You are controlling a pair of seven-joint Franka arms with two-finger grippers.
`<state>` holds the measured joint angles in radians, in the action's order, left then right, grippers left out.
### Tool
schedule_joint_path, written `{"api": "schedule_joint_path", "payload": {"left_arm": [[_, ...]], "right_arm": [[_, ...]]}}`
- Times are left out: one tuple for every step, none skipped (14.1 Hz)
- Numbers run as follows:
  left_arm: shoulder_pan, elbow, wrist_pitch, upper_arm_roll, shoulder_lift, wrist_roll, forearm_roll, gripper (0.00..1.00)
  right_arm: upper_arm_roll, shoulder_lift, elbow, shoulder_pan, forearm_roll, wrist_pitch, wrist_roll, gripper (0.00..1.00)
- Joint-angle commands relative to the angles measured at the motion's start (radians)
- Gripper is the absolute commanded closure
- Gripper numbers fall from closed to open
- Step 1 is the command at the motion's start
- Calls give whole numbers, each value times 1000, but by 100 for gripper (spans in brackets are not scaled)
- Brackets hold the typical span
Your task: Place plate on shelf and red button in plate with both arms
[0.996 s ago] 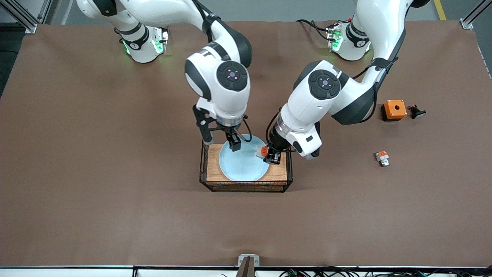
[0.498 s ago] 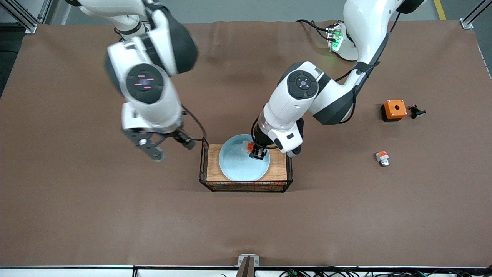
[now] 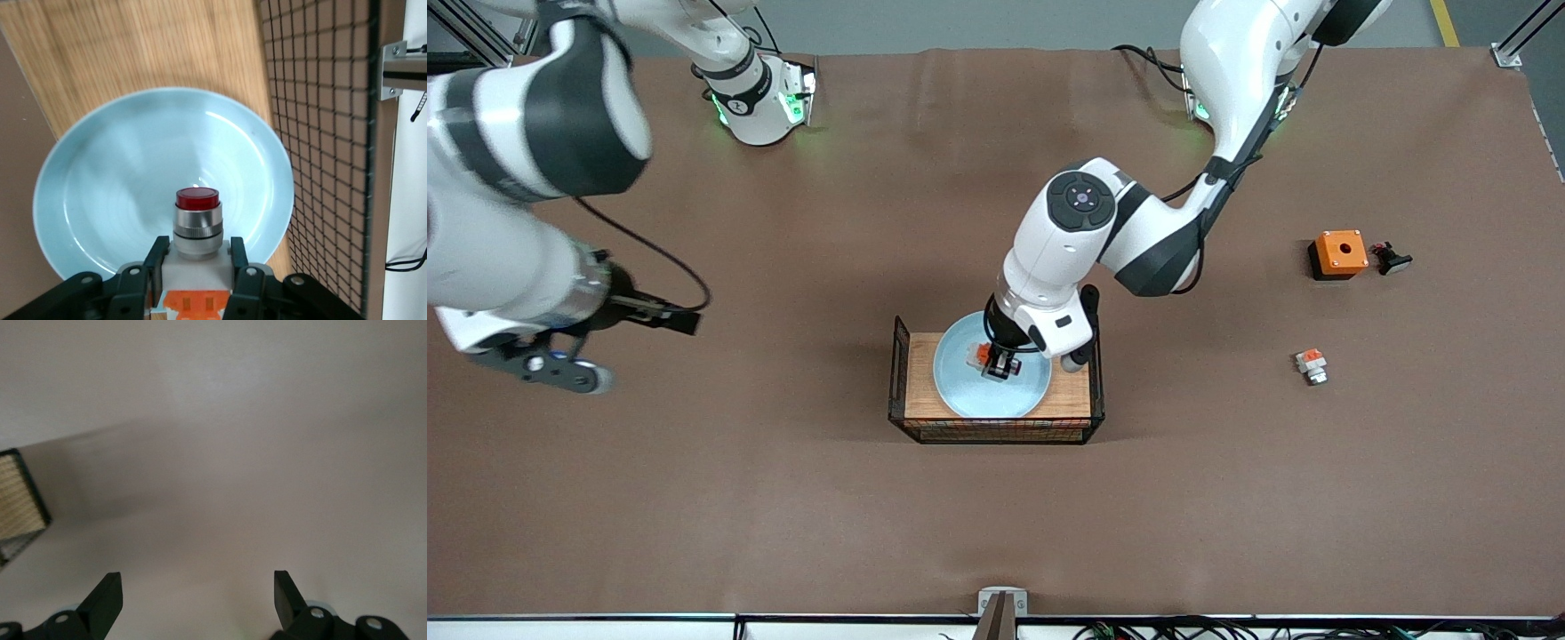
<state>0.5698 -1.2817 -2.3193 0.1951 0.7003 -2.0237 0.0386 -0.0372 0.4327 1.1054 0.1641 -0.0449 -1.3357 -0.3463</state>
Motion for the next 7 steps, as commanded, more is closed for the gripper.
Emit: {"api": "schedule_joint_path", "payload": {"left_arm": [[16,39,-25,-17,42,-15,-2,74],[16,38,-25,-17,48,-15,-2,74],[16,36,-25,-17,51,-15,0,74],[16,36,-25,-17,59,-15,0,74],[16,36,-25,-19,64,-13,0,74],[16,36,-26,-19,67,-13,1,74],[16,36,-25,-23,70,-13,1,74]], "right_arm": [[17,-69,76,-87,14,-5,143,0],[17,-89,100,-110,14,-7,179,0],[19,-113,128,-127,16,-13,199,0],[17,-130,149,-130,14,-14,202,0],[17,-152,178,-130,14,-19,202,0],[17,-181,227,-129,14,-48,202,0],[19,-222,301,-130,16,-98,202,0]]}}
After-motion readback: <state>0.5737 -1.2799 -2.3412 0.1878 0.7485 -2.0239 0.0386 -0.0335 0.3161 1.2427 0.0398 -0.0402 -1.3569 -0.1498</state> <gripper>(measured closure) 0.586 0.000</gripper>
